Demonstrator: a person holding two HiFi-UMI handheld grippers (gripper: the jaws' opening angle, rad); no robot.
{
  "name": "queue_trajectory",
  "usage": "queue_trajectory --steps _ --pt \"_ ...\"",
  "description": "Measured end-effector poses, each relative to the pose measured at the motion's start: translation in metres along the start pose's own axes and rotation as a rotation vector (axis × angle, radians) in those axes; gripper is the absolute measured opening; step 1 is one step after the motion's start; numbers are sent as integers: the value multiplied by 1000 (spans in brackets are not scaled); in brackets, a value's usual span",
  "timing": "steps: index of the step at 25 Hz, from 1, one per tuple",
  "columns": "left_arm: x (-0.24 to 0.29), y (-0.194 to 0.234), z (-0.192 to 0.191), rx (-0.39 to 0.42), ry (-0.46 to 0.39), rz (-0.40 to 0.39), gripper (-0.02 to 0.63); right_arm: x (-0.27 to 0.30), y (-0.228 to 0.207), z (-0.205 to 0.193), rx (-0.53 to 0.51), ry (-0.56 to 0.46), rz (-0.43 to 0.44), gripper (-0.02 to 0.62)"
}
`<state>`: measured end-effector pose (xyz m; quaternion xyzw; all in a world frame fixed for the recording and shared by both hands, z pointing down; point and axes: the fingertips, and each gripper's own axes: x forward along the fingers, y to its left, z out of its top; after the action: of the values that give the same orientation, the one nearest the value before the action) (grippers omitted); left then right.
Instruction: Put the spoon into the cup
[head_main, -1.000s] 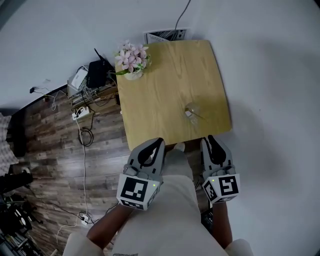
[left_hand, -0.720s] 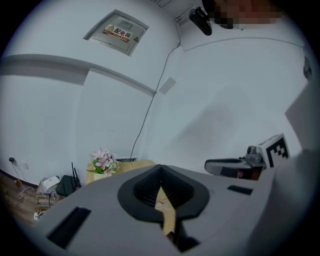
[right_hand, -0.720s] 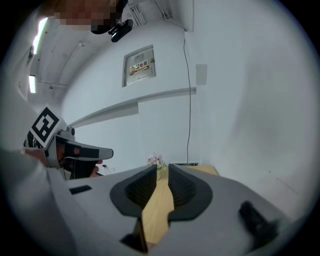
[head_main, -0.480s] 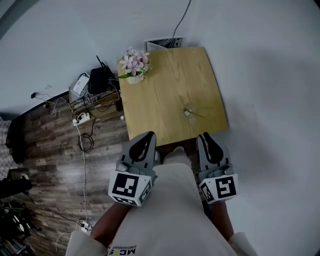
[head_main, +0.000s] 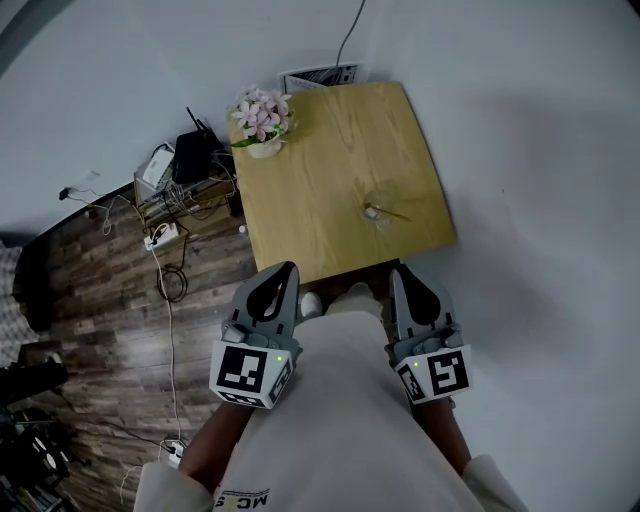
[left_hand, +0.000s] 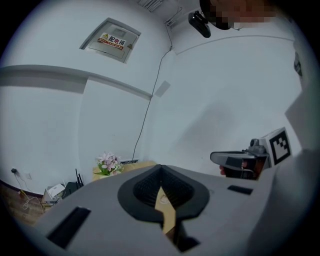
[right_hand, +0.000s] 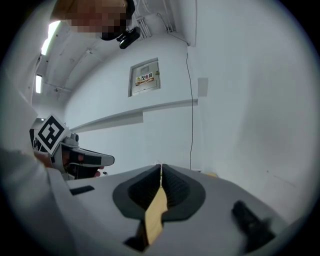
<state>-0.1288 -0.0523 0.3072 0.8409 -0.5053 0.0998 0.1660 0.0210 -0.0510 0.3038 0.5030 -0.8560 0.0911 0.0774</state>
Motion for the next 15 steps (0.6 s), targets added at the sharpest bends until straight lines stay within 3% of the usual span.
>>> queue_trajectory --steps 15 --pt "7 -25 -7 -8 17 -43 11 -6 -4 -5 -38 48 33 31"
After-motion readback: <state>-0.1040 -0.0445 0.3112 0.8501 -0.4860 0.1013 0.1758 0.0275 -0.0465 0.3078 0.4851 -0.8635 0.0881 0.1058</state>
